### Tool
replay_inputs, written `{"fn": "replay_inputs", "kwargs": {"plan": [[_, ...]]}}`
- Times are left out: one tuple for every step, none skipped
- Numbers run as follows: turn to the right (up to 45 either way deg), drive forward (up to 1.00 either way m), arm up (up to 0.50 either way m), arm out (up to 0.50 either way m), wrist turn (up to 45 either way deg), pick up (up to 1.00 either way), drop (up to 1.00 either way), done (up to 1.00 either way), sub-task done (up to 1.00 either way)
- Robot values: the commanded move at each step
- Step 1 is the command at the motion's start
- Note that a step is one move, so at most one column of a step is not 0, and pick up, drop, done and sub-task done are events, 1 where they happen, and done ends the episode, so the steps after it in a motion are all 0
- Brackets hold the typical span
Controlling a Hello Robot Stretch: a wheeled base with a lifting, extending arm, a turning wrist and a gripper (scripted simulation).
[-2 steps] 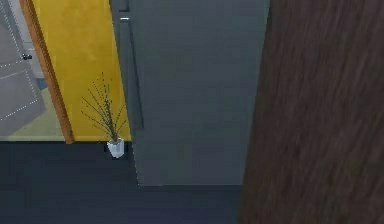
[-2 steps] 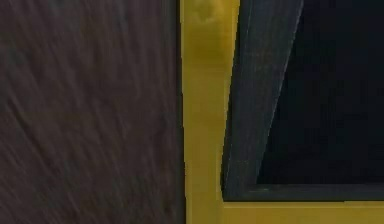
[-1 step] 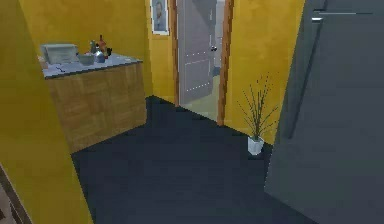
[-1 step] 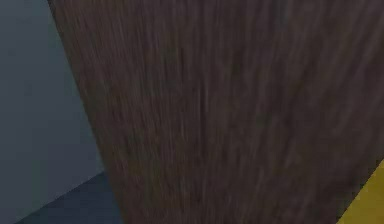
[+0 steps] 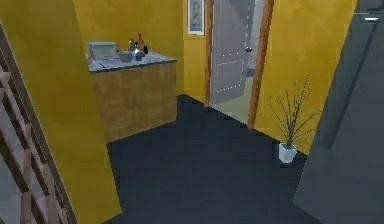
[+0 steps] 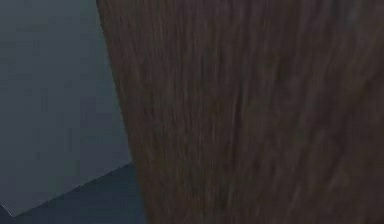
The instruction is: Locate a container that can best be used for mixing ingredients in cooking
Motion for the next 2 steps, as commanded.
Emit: {"fn": "replay_inputs", "kwargs": {"plan": [[0.0,1.00,0.00,0.00,0.0,0.00,0.00,0.00,0.00],[0.0,0.25,0.00,0.00,0.0,0.00,0.00,0.00,0.00]]}}
